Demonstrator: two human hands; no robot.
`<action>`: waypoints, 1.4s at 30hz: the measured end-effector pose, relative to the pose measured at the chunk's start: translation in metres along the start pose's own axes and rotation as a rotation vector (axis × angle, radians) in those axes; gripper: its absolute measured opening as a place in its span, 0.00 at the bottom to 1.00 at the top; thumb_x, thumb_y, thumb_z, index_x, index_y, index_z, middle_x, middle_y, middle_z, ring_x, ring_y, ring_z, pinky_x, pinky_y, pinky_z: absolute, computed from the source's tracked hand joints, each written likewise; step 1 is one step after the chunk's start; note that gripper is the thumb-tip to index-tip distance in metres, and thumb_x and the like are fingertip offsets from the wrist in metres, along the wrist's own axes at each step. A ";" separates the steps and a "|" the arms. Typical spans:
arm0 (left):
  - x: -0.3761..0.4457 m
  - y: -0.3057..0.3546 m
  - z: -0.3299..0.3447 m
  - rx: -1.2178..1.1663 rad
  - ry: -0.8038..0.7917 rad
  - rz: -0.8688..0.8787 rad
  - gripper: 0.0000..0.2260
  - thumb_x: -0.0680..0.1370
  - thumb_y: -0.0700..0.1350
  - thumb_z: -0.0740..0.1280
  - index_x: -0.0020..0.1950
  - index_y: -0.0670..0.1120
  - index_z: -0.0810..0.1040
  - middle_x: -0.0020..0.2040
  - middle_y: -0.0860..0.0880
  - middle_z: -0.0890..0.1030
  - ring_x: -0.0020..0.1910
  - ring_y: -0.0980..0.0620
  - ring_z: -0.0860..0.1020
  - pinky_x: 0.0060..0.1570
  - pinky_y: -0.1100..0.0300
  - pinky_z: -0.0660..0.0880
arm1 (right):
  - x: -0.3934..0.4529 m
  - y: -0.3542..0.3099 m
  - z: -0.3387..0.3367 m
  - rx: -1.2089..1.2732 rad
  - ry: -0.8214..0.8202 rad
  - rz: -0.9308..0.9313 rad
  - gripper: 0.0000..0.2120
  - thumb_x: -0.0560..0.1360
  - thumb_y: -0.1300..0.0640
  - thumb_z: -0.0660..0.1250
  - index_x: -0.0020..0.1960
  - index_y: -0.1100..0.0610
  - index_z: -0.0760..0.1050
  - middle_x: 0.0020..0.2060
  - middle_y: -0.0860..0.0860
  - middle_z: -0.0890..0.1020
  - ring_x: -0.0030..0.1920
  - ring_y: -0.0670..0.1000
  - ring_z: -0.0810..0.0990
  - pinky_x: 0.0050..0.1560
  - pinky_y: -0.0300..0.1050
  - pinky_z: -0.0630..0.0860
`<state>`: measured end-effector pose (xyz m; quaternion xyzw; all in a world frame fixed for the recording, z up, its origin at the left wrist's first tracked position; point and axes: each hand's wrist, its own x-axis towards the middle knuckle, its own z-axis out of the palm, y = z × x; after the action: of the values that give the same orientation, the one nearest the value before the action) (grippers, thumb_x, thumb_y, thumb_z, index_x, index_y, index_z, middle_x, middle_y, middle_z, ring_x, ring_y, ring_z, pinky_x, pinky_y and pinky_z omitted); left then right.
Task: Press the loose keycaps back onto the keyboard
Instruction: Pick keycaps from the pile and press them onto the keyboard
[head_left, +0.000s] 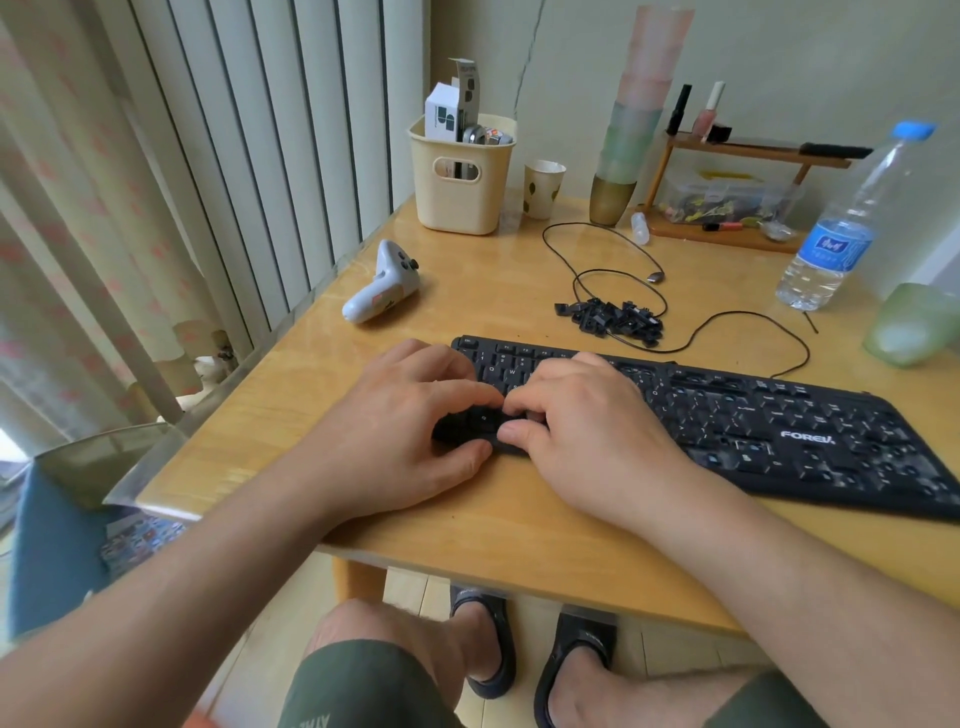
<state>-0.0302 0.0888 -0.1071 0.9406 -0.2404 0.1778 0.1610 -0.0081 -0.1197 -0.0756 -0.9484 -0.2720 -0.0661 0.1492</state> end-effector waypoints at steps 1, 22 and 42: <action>0.000 0.000 0.000 0.002 -0.001 0.003 0.20 0.76 0.63 0.66 0.66 0.60 0.80 0.56 0.56 0.75 0.58 0.52 0.72 0.63 0.53 0.70 | 0.003 0.000 -0.001 0.008 -0.006 0.010 0.06 0.79 0.43 0.69 0.49 0.44 0.83 0.42 0.42 0.74 0.52 0.51 0.69 0.59 0.57 0.73; -0.001 0.000 0.003 -0.010 0.021 0.032 0.21 0.75 0.63 0.67 0.66 0.59 0.82 0.56 0.55 0.75 0.58 0.50 0.72 0.62 0.52 0.72 | -0.019 0.009 0.022 0.121 0.179 -0.077 0.15 0.73 0.42 0.75 0.55 0.48 0.83 0.50 0.40 0.78 0.56 0.50 0.71 0.56 0.60 0.75; -0.001 0.008 -0.003 -0.180 0.308 0.101 0.09 0.75 0.55 0.74 0.52 0.51 0.84 0.45 0.59 0.84 0.50 0.56 0.79 0.51 0.47 0.77 | -0.004 0.010 -0.011 0.709 0.070 0.049 0.06 0.76 0.56 0.75 0.42 0.48 0.82 0.37 0.44 0.87 0.41 0.48 0.86 0.50 0.50 0.81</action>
<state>-0.0353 0.0838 -0.1030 0.8708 -0.2746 0.3053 0.2705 -0.0068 -0.1328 -0.0686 -0.8409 -0.2500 0.0035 0.4800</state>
